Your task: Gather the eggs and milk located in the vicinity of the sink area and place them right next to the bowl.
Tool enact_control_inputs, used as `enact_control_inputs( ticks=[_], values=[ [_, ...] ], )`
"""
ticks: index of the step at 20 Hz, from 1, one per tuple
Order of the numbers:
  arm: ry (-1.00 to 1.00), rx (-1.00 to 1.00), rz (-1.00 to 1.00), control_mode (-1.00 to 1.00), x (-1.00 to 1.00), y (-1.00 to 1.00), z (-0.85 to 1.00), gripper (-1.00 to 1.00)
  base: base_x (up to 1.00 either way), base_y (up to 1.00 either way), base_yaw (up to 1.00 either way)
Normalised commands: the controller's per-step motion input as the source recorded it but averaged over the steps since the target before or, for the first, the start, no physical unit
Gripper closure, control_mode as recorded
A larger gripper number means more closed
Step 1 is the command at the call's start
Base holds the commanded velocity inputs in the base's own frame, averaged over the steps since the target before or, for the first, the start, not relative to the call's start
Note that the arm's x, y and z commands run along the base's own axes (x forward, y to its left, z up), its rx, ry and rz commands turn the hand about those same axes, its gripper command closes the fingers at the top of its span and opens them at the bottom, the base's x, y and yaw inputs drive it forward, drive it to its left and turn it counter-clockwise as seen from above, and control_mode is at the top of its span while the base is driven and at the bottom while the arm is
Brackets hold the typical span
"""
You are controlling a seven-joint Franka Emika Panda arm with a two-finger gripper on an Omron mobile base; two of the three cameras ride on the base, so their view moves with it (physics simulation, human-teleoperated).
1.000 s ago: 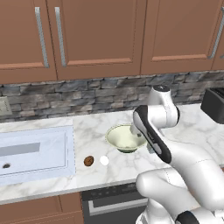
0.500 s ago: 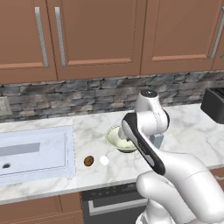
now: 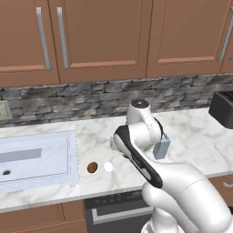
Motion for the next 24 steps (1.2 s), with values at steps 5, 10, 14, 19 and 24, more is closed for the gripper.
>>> enact_control_inputs(
  ticks=[5,10,14,19,24],
  values=[
    [0.05,0.0,-0.02,-1.0,0.0,0.45,-0.44,-1.0,0.0,0.0,0.0],
    [0.06,0.0,-0.01,-1.0,0.03,0.39,-0.44,-1.0,0.0,0.0,0.0],
    [0.0,0.0,-0.03,-1.0,0.01,0.28,-0.29,-1.0,0.0,0.0,0.0],
    [0.0,0.0,-0.05,-1.0,0.03,0.16,-0.23,-1.0,0.0,0.0,0.0],
    [0.0,0.0,-0.08,-1.0,0.09,0.07,-0.18,-1.0,0.0,0.0,0.0]
  ],
)
